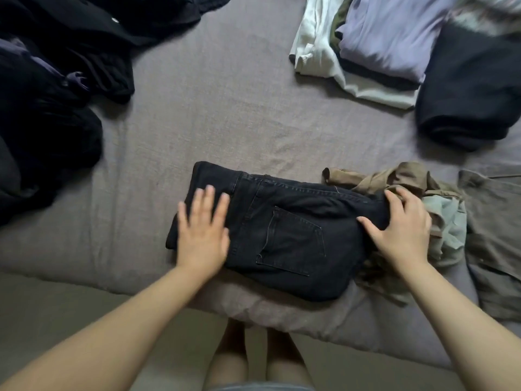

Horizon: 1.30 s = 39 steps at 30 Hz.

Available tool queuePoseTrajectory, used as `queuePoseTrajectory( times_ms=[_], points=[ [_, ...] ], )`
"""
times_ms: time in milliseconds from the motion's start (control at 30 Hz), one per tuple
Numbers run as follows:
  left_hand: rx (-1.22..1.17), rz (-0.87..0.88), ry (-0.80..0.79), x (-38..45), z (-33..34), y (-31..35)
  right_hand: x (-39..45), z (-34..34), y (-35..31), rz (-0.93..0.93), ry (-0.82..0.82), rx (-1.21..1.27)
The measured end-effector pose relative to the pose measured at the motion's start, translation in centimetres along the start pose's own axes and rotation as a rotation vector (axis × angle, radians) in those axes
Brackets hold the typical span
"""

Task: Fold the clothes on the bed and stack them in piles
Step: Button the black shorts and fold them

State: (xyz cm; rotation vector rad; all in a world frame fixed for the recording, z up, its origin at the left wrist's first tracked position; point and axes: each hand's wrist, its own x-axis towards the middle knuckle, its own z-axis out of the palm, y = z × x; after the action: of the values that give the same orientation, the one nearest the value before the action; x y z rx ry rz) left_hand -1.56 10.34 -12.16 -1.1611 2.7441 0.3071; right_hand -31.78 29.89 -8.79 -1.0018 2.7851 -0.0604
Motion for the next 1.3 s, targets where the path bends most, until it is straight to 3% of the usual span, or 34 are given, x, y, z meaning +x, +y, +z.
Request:
queuePoseTrajectory(
  times_ms=[67,100,167,233,333,467,567,767,933,1300],
  points=[
    [-0.051,0.074,-0.013,-1.0,0.0,4.1,1.0,-0.8,-2.0,-0.239,0.056,0.001],
    [-0.117,0.007,-0.028,-1.8,0.2,6.0,1.7,-1.1,-4.0,-0.364,0.048,0.028],
    [-0.313,-0.300,-0.033,-3.5,-0.1,9.1,3.2,-1.0,-8.9,-0.515,-0.131,0.134],
    [-0.564,-0.757,-0.024,-5.1,-0.6,10.5,4.6,-0.2,-13.7,-0.491,-0.388,0.204],
    [-0.948,-1.373,-0.079,-6.0,-1.0,10.0,6.3,1.5,-17.5,-0.322,-0.642,0.226],
    [-1.447,-1.606,-0.145,-6.1,0.6,8.6,7.0,2.1,-17.6,-0.251,-0.777,0.172],
    [-1.822,-1.574,-0.276,-4.7,-0.3,8.9,7.2,1.7,-16.8,-0.206,-0.785,0.166],
    [-1.902,-1.595,-0.294,-3.3,-0.9,8.8,7.6,-0.9,-17.0,-0.237,-0.828,0.256],
    [-1.948,-1.452,-0.323,-2.8,-2.0,7.3,8.2,-4.4,-16.5,-0.240,-0.754,0.295],
    [-1.511,-0.826,0.246,7.5,-19.8,3.4,10.9,-16.2,-16.6,-0.088,-0.303,0.875]
  ],
)
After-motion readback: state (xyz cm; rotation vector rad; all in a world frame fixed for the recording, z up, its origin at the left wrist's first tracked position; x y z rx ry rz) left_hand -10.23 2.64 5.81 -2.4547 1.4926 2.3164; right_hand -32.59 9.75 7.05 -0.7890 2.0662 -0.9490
